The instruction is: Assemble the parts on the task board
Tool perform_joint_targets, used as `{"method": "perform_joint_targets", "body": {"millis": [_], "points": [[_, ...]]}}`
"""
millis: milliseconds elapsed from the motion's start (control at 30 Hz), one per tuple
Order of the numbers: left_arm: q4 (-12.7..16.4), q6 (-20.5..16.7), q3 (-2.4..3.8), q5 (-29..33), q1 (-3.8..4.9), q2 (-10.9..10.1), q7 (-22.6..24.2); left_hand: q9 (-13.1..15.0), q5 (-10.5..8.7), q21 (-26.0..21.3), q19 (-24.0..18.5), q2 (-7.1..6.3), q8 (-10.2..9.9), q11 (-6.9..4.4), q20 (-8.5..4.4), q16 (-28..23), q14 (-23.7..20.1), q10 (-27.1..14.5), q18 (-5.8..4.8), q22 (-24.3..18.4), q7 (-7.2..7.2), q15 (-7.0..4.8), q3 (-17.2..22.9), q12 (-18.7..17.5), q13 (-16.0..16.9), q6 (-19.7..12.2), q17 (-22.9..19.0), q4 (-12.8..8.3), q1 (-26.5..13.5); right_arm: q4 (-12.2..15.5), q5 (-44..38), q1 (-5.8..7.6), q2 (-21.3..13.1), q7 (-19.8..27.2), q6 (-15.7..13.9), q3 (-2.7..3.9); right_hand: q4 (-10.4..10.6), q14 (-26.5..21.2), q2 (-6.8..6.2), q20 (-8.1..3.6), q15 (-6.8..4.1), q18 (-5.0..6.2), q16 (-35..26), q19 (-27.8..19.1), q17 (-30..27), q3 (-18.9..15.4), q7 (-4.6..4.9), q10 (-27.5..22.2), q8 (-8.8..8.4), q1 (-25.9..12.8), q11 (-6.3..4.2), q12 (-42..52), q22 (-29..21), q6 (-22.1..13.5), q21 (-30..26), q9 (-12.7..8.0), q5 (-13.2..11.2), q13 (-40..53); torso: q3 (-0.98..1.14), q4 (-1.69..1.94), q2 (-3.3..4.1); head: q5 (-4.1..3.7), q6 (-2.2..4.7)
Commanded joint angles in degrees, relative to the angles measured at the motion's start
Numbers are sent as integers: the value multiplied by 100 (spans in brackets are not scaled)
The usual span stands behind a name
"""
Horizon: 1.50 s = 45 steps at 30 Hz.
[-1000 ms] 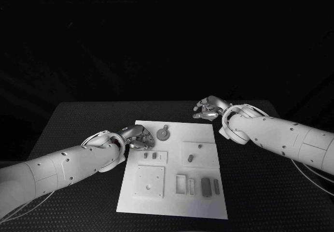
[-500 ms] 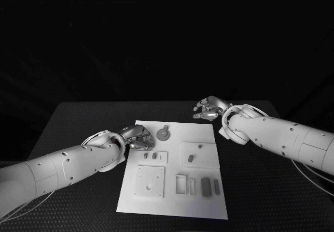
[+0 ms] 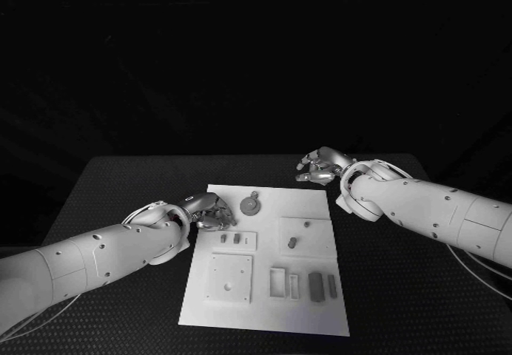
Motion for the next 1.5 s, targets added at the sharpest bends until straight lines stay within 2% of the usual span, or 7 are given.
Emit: {"method": "perform_joint_targets", "body": {"millis": [33, 500, 700, 1033, 1167, 1267, 1500], "points": [[11, 5, -3, 9, -5, 2, -41, -27, 0, 39, 55, -50, -34, 54, -367, 11, 7, 41, 75, 107, 98, 27, 7, 39, -9, -151, 9, -23, 10, 2, -13, 0, 4, 50, 33, 1, -33, -55, 7, -41, -5, 258, 18, 1, -8, -1, 94, -662, 36, -53, 89, 26, 105, 123, -34, -9, 36, -5, 1, 2, 0, 0, -2], [12, -70, 23, 25, 0, -81, -31, -66, 1, 48, 69, -84, -81, 47, -361, 4, 23, 66, 90, 102, 91, 21, 1, 41, -31, -256, 28, -14, 36, -4, -10, 0, -7, 69, 56, 1, -35, -56, 7, -42, -5, 258, 18, 1, -9, 0, 94, -663, 35, -52, 89, 27, 105, 122, -34, -10, 36, -6, -2, 5, -2, -3, 10], [14, -85, 165, 311, 53, -124, 49, -67, -2, 45, 55, -112, -62, 58, -352, -27, 1, 21, 91, 102, 102, 31, 1, 9, -56, -236, 27, -6, 44, -21, 109, 0, -14, 239, 146, 1, -50, -60, 12, -43, -4, 258, 16, -5, -12, 8, 94, -667, 33, -32, 89, 26, 105, 117, -37, -11, 31, -9, 5, 5, -6, 7, 50], [260, -127, 351, 1391, 284, -330, 390, -6, -41, -806, -862, -187, 61, 368, 5, -1472, -881, -831, -120, -183, 360, 372, 166, -1441, -822, -283, -580, 70, -39, 58, 247, 1, -143, 538, 264, 0, -189, -135, -19, -20, 11, 258, -15, -83, -33, 17, 108, -740, 31, 135, 101, 5, 106, 100, -73, -14, -377, -34, 10, 5, -9, 37, 146], [414, 121, 350, 2515, 438, -436, 538, 50, -142, -1246, -1098, -212, 146, 484, 121, -2238, -1028, -699, -235, -370, 404, 502, 106, -1959, -1056, -379, -848, 119, -101, 207, 248, 1, -256, 619, 205, 0, -223, -459, -37, 131, 66, 244, -314, -415, -198, 79, 132, -949, 35, 190, 143, -329, 28, 81, -362, -13, -623, -262, 9, 3, -19, 26, 176], [575, 216, 347, 3023, 465, -529, 574, 59, -161, -1370, -1165, -165, 168, 542, 166, -2436, -1065, -739, -266, -403, 468, 562, 78, -2129, -1114, -416, -881, 121, -80, 436, 156, 1, -451, 611, 244, -1, -251, -886, -77, 371, 199, 162, -870, -894, -631, 159, 194, -1173, 67, 253, 235, -1213, -170, 53, -928, 10, -740, -996, 6, 11, -13, -24, 195], [896, 265, 345, 3911, 468, -748, 855, 66, -203, -1466, -1202, -176, 197, 576, 208, -2578, -1105, -733, -279, -414, 499, 605, -13, -2235, -1135, -436, -874, 187, -135, 877, -599, 0, -847, 537, 551, -14, -251, -1049, -112, 595, 452, 235, -1052, -1004, -1192, 196, 171, -1217, 159, 487, 540, -3208, -227, 26, -1389, 36, -995, -2884, -11, 13, -53, -95, 179]]}}
